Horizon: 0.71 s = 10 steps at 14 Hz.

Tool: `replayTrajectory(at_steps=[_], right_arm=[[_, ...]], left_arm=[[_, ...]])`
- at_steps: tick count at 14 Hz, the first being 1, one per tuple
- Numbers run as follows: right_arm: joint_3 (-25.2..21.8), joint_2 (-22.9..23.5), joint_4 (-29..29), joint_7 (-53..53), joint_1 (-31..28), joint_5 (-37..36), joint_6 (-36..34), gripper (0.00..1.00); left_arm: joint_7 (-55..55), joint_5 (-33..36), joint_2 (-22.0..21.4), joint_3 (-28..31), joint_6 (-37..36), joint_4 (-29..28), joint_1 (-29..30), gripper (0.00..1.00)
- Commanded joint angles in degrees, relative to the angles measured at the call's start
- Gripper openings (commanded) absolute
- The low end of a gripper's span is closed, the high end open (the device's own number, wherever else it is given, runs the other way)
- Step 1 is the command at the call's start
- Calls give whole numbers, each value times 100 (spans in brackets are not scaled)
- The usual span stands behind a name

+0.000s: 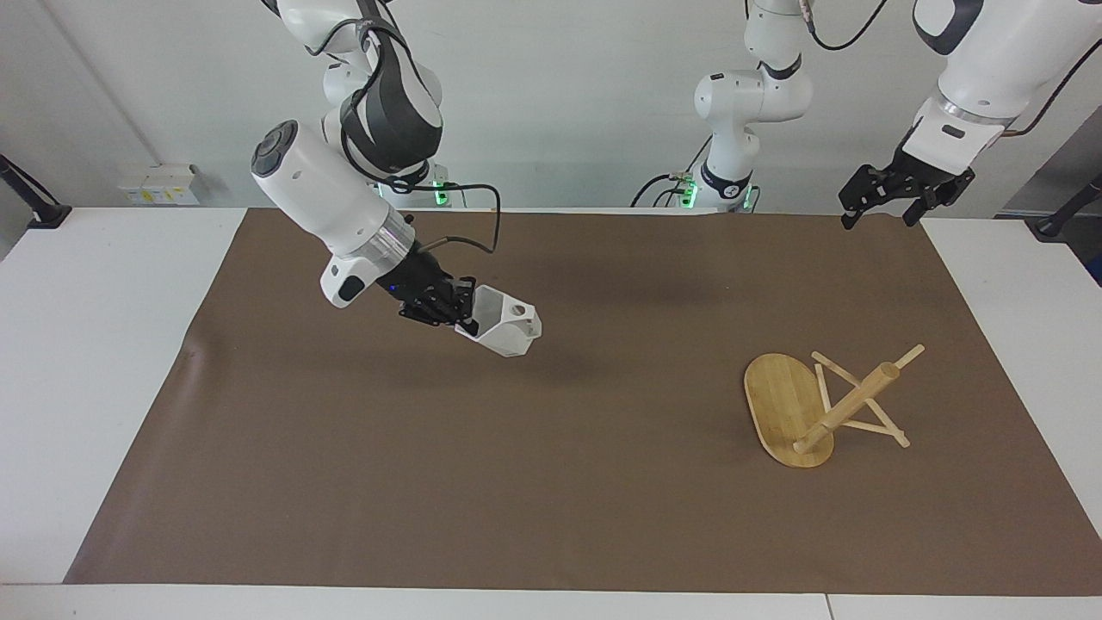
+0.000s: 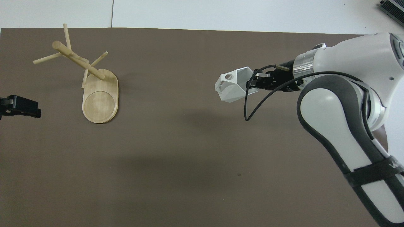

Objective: Hang cup on rack
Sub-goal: 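Carry the cup toward the rack while the left gripper reaches forward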

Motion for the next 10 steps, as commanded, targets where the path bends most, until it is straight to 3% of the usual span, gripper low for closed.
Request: replayTrajectory(at_steps=[1,6,10], right_arm=[[259,-44,34,35,-85,517,82,0],[769,-44,34,88,-85,1107,389,0],[1156,-18,8,97,-85,1404,872,0]], left_arm=[[40,80,-148,-45,-52,-148,14,100],[-126,-8,-166,-89,-219,-131,-48,100],[-1381,-182,-289,-151,79,-446,-347,100]])
